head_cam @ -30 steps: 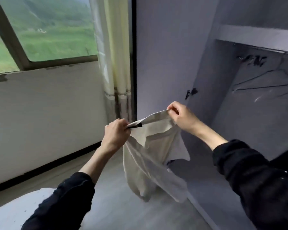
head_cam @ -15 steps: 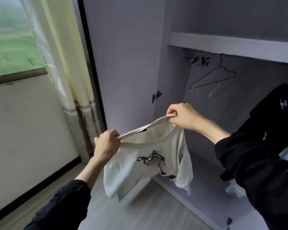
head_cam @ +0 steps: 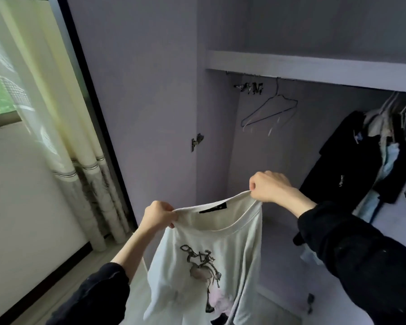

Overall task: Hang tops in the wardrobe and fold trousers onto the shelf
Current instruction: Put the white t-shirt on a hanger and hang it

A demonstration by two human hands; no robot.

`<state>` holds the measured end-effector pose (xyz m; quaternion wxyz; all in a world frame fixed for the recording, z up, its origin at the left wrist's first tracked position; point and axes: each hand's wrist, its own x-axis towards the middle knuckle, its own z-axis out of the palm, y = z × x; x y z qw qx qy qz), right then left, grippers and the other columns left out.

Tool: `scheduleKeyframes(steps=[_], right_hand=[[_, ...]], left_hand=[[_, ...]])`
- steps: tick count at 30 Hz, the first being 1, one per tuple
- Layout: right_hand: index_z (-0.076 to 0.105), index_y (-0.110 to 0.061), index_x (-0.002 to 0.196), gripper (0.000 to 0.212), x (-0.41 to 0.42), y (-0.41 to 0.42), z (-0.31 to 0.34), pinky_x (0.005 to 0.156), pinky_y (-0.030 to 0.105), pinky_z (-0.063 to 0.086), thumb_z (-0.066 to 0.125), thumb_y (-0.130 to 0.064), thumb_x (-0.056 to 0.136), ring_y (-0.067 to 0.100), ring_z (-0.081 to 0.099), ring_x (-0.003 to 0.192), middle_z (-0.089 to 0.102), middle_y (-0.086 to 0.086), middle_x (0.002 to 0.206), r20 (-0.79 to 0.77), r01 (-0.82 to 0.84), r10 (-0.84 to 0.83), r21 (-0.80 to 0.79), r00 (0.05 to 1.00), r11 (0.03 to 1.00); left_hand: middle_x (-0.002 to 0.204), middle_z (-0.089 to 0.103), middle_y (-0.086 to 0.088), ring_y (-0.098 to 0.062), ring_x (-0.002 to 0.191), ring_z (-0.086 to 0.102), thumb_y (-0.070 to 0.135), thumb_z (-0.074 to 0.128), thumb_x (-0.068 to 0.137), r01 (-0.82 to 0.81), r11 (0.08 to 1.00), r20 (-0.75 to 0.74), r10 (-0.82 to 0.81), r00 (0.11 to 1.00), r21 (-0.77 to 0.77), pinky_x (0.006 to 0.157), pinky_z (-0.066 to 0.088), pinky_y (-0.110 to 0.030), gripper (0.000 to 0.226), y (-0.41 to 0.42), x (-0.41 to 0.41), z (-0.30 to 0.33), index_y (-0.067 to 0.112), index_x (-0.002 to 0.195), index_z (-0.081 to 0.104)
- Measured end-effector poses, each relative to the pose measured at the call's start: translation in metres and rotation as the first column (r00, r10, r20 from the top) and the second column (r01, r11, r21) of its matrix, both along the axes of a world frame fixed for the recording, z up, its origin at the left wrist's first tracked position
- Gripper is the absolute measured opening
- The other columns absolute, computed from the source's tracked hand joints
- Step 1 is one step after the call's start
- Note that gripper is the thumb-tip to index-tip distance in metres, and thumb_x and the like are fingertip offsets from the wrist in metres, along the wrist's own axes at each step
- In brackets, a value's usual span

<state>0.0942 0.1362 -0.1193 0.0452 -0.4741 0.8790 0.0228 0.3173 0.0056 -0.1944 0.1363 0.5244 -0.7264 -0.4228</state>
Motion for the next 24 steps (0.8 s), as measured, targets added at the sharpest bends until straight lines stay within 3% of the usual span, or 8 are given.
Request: scheduleKeyframes(steps=[5, 8, 10, 12, 14, 16, 20, 24], right_hand=[[0.051, -0.016, 0.070, 0.015, 0.000, 0.009, -0.007, 0.074, 0.028, 0.037, 0.044, -0.005, 0.077, 0.025, 0.052, 0.079, 0.049, 0.000, 0.068, -0.002, 0.063, -0.063, 0.153, 0.998, 0.986], [0.062, -0.013, 0.083, 0.020, -0.004, 0.015, -0.012, 0.067, 0.025, 0.045, 0.045, -0.006, 0.077, 0.022, 0.060, 0.069, 0.061, 0.001, 0.066, 0.087, 0.080, -0.097, 0.179, 0.991, 0.981], [0.065, -0.013, 0.086, 0.011, -0.010, 0.019, -0.016, 0.072, 0.026, 0.054, 0.055, -0.016, 0.082, 0.020, 0.069, 0.068, 0.068, 0.001, 0.068, 0.221, 0.096, -0.129, 0.158, 0.967, 0.983], [0.062, -0.014, 0.079, 0.019, -0.017, 0.024, -0.016, 0.079, 0.031, 0.056, 0.061, -0.031, 0.085, 0.019, 0.071, 0.069, 0.069, 0.000, 0.067, 0.333, 0.117, -0.146, 0.103, 0.932, 0.988], [0.059, -0.018, 0.072, 0.025, -0.023, 0.028, -0.013, 0.079, 0.030, 0.055, 0.059, -0.039, 0.087, 0.018, 0.070, 0.069, 0.070, -0.002, 0.067, 0.348, 0.132, -0.142, 0.054, 0.927, 0.990], [0.058, -0.020, 0.067, 0.028, -0.027, 0.031, -0.008, 0.077, 0.029, 0.049, 0.056, -0.041, 0.086, 0.018, 0.067, 0.076, 0.068, -0.005, 0.065, 0.261, 0.138, -0.138, 0.020, 0.955, 0.990], [0.052, -0.016, 0.060, 0.029, -0.033, 0.028, -0.002, 0.078, 0.032, 0.036, 0.057, -0.033, 0.083, 0.027, 0.057, 0.090, 0.055, -0.003, 0.067, 0.164, 0.155, -0.144, -0.056, 0.976, 0.986], [0.065, -0.026, 0.080, 0.015, -0.033, 0.024, 0.007, 0.081, 0.035, 0.026, 0.052, -0.020, 0.085, 0.025, 0.056, 0.089, 0.064, -0.002, 0.082, 0.012, 0.112, -0.111, -0.139, 0.994, 0.984]], left_hand=[[0.042, 0.053, 0.000, -0.008, 0.036, 0.048, -0.008, 0.056, 0.079, -0.085, 0.938, -0.353, 0.209, 0.912, 0.336, 0.039, 0.027, -0.012, 0.028, 0.003, -0.025, 0.013, 0.009, 0.057, 0.058], [0.044, 0.050, -0.001, -0.012, 0.040, 0.041, -0.001, 0.060, 0.077, -0.039, 0.950, -0.372, 0.160, 0.915, 0.311, 0.039, 0.026, -0.014, 0.021, 0.003, -0.034, 0.016, 0.009, 0.059, 0.058], [0.046, 0.052, 0.004, -0.012, 0.048, 0.040, 0.014, 0.059, 0.063, 0.013, 0.989, -0.332, 0.037, 0.942, 0.145, 0.042, 0.031, -0.016, 0.003, 0.005, -0.034, 0.019, 0.015, 0.063, 0.063], [0.058, 0.061, 0.006, -0.013, 0.061, 0.051, 0.022, 0.057, 0.060, 0.094, 0.995, -0.273, -0.097, 0.957, -0.027, 0.056, 0.041, -0.019, 0.015, 0.002, -0.032, 0.017, 0.022, 0.071, 0.068], [0.073, 0.064, 0.000, -0.016, 0.074, 0.054, 0.016, 0.063, 0.076, 0.177, 0.963, -0.134, -0.206, 0.969, -0.204, 0.068, 0.039, -0.022, 0.010, -0.002, -0.031, 0.017, 0.018, 0.082, 0.070], [0.081, 0.065, -0.003, -0.018, 0.080, 0.056, 0.009, 0.062, 0.083, 0.270, 0.900, 0.071, -0.262, 0.962, -0.343, 0.069, 0.036, -0.021, 0.015, -0.007, -0.031, 0.020, 0.015, 0.092, 0.072], [0.092, 0.068, -0.005, -0.024, 0.089, 0.060, 0.003, 0.055, 0.080, 0.378, 0.843, 0.301, -0.274, 0.914, -0.383, 0.073, 0.045, -0.025, 0.024, -0.016, -0.026, 0.024, 0.016, 0.094, 0.070], [0.095, 0.065, -0.004, -0.018, 0.084, 0.056, 0.000, 0.057, 0.078, 0.430, 0.852, 0.323, -0.333, 0.886, -0.300, 0.071, 0.042, -0.022, 0.029, -0.019, -0.024, 0.024, 0.016, 0.099, 0.069]])
